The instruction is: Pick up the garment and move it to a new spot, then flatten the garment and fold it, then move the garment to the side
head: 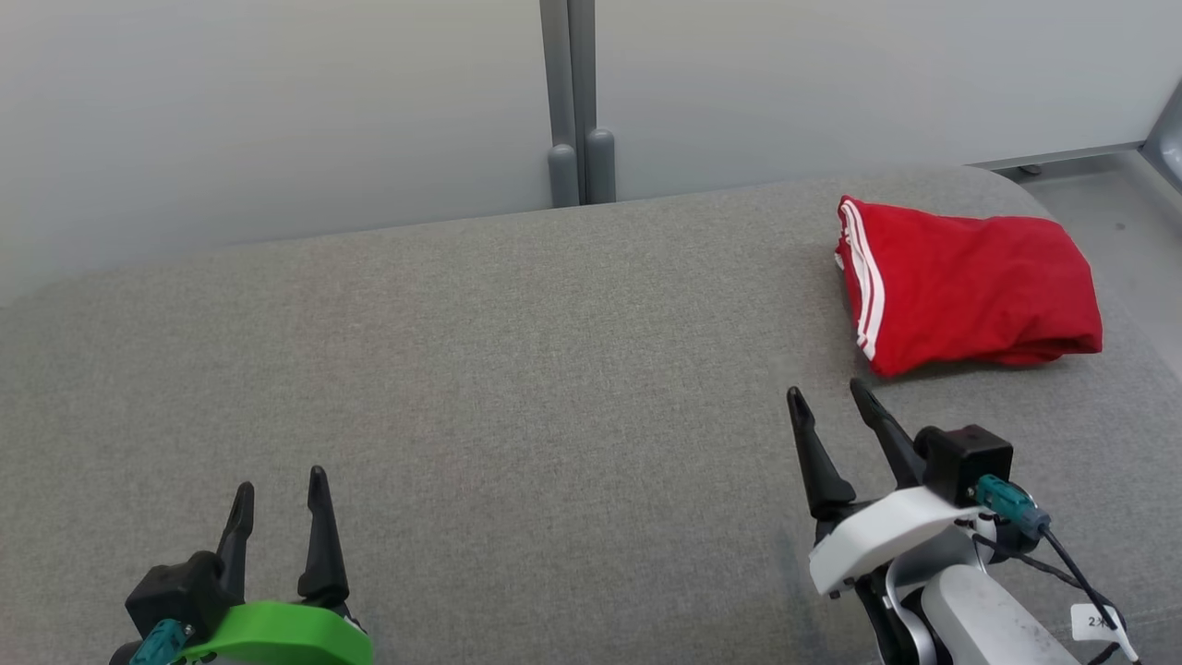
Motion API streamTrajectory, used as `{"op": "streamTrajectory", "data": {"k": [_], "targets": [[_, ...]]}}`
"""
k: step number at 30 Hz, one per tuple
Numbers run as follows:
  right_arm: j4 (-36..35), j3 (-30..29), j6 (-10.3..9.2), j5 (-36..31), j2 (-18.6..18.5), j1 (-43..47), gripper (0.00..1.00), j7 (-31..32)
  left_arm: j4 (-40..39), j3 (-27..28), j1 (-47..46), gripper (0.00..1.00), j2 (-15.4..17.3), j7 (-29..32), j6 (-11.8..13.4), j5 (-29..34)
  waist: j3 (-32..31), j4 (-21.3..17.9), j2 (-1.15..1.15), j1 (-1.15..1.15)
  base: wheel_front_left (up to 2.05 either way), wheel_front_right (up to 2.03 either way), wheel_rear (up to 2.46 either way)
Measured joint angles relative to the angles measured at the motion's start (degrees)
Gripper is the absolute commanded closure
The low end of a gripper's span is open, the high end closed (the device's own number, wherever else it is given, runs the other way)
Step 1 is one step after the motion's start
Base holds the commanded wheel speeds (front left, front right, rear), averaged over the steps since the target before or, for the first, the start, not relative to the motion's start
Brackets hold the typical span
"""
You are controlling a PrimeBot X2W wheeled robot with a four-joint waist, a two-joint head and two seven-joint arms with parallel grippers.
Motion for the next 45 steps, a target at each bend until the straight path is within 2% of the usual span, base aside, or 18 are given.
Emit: {"op": "streamTrajectory", "data": {"k": [40, 41, 45], "targets": [[-5.0, -3.9, -0.01, -7.0, 2.5, 6.1, 0.0, 0.0, -0.2, -1.8, 1.3, 0.0, 0.0, -0.5, 0.0, 0.9, 0.2, 0.9, 0.0, 0.0, 0.0, 0.0, 0.0], [-4.9, -3.9, 0.02, -7.0, 2.5, 6.3, 1.0, 0.0, -0.1, -1.8, 1.3, 1.0, -0.1, -0.5, 0.0, 0.9, 0.3, 1.0, 0.0, 0.0, 0.0, 0.0, 0.0], [-2.5, -3.4, 0.04, -7.0, 2.9, 8.4, 1.0, 0.1, 2.6, -2.1, 1.9, 1.0, -0.4, -0.4, 0.0, 0.9, 0.3, 1.0, 0.0, 0.0, 0.0, 0.0, 0.0]]}}
